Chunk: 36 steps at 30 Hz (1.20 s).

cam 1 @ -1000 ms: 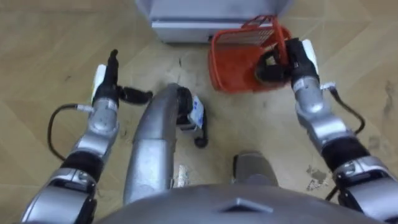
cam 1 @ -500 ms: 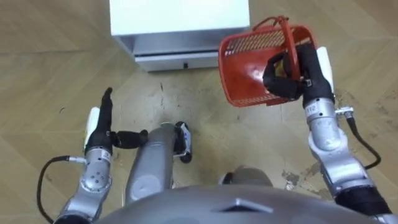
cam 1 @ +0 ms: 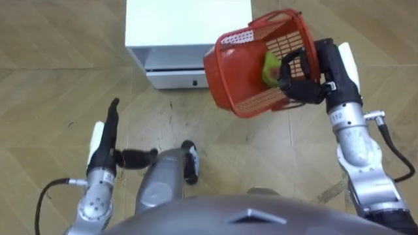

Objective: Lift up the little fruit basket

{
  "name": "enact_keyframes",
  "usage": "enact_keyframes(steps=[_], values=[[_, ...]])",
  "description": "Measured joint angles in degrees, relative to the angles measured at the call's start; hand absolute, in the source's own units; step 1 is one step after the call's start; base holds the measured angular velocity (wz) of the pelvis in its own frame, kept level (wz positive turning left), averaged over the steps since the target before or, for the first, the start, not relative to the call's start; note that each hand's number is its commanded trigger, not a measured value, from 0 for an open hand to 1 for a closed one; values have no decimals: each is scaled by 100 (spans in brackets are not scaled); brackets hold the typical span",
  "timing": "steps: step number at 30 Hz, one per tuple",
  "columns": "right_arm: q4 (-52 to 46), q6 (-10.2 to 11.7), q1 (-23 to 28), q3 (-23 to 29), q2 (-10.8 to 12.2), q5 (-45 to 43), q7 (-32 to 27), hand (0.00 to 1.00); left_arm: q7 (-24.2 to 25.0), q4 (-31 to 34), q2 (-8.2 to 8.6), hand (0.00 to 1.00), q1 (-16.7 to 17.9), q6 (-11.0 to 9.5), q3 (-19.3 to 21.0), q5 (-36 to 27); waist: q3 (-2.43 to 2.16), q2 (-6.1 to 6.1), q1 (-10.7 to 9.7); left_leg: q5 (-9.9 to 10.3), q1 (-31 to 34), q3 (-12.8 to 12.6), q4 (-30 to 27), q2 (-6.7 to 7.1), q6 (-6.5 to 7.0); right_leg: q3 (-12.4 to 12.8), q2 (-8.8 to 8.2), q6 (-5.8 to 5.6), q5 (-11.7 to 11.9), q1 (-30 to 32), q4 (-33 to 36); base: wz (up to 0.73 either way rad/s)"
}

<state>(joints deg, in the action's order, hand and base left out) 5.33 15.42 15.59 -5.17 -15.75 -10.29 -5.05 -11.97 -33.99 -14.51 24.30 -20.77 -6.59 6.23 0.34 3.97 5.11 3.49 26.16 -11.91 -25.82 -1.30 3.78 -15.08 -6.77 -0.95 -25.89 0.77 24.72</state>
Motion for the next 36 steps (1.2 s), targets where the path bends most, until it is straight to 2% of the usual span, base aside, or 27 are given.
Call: enact_keyframes(steps=[4,7,11,12,13,14,15,16,17,18,19,20,21,22,23,24,25,26,28,29,30,31,32,33,36], values=[[-243,0,16,16,2,8,131,100,62,-158,5,0,111,4,116,-86,5,13,34,17,-33,9,-2,41,16,-15,-26,-13,3,-67,-57,3],[-480,-2,10,22,5,-8,276,100,199,-286,7,0,110,14,153,-111,18,50,161,117,-83,-53,-49,85,7,60,-92,-60,-12,-120,-98,-7],[-672,-2,-126,21,17,-3,389,100,276,-544,13,0,87,34,195,-113,33,100,251,466,-174,-74,-287,222,45,56,-240,-199,-71,-394,-190,-1],[-712,-2,-193,44,8,-5,377,100,281,-632,14,0,48,43,197,-116,26,107,268,582,-181,-88,-371,263,92,54,-301,-250,-92,-390,-22,0],[-731,-2,-224,60,9,-5,375,100,288,-685,16,0,20,45,198,-117,26,105,270,610,-193,-90,-400,291,108,54,-328,-271,-90,-361,144,16],[-752,-1,-265,86,11,-3,364,100,318,-767,15,0,-7,45,200,-127,25,95,259,683,-232,-111,-445,322,180,70,-448,-352,-47,-258,594,15],[-751,-2,-327,86,26,-3,331,100,372,-812,15,0,-26,60,205,-163,32,113,284,780,-307,-146,-479,366,213,86,-567,-469,43,-107,1075,13],[-751,-1,-360,86,48,-6,325,100,384,-823,15,0,-21,73,205,-166,34,130,287,821,-351,-146,-477,412,232,81,-635,-454,104,-27,1333,10],[-751,0,-430,86,76,-14,316,100,401,-848,33,0,-20,88,204,-165,31,142,272,916,-433,-121,-484,495,278,110,-762,-416,304,155,1839,13],[-751,0,-485,86,82,-18,310,100,409,-908,64,0,-48,93,204,-166,32,133,272,1005,-572,-97,-467,558,322,177,-871,-345,651,380,2386,13],[-752,0,-498,84,103,-30,312,100,411,-946,66,0,-47,93,204,-168,43,126,287,1027,-657,-87,-418,597,346,228,-928,-285,878,488,2647,11],[-751,1,-517,89,178,-56,311,100,410,-1080,75,0,-79,101,210,-186,43,108,274,1058,-861,-36,-298,659,386,347,-988,-174,1422,646,3068,15],[-750,5,-522,94,264,-54,311,100,402,-1116,90,0,-85,174,220,-171,60,48,235,1092,-1076,39,-161,696,419,393,-1010,-149,1873,701,3290,15],[-753,12,-528,94,271,-54,312,100,399,-1114,110,0,-106,198,225,-164,52,49,234,1112,-1155,66,-108,697,434,404,-1007,-176,1918,735,3348,11],[-768,13,-570,94,270,-56,312,100,391,-1112,153,0,-148,205,240,-167,70,-6,253,1134,-1254,125,-5,683,445,408,-985,-238,1785,907,3454,9],[-787,12,-600,90,270,-55,312,100,390,-1087,177,0,-237,208,244,-171,87,-31,252,1132,-1337,165,107,666,447,414,-916,-238,1546,1150,3505,7],[-788,12,-606,85,270,-59,312,100,388,-1085,185,0,-286,208,244,-172,98,-48,262,1132,-1387,173,166,652,447,427,-874,-236,1444,1280,3483,0],[-787,6,-605,81,278,-78,307,100,377,-1081,222,0,-362,207,275,-179,103,-99,287,1131,-1462,186,251,593,445,421,-789,-261,1231,1497,3255,0],[-787,4,-604,81,284,-142,212,100,357,-1045,262,0,-395,166,304,-185,82,-177,260,1124,-1602,273,417,528,429,428,-644,-324,1085,1623,2459,8],[-787,6,-601,85,285,-215,114,100,354,-1069,267,0,-410,148,319,-195,76,-184,242,1107,-1735,313,518,507,401,511,-555,-331,1083,1588,1703,12],[-786,6,-597,93,288,-277,5,100,352,-1104,271,0,-415,149,348,-179,68,-170,218,1107,-1834,336,564,499,389,599,-475,-340,1134,1490,881,10],[-785,6,-597,101,288,-302,-44,100,352,-1107,269,0,-410,151,361,-158,59,-155,203,1118,-1872,344,569,500,370,604,-430,-322,1237,1424,478,19],[-783,8,-597,132,294,-334,-123,100,352,-1109,264,0,-400,160,374,-156,38,-133,164,1163,-1938,366,563,496,291,650,-380,-452,1532,1314,-28,22],[-760,8,-586,164,311,-350,-199,100,357,-1113,267,0,-384,177,376,-157,8,-163,143,1173,-2030,411,613,426,271,610,-267,-427,1567,1101,-239,13],[-759,10,-578,172,314,-288,-282,100,371,-1131,255,0,-314,221,447,-160,10,-181,135,1143,-2326,427,889,271,147,503,-49,-363,1672,669,-769,-1]])
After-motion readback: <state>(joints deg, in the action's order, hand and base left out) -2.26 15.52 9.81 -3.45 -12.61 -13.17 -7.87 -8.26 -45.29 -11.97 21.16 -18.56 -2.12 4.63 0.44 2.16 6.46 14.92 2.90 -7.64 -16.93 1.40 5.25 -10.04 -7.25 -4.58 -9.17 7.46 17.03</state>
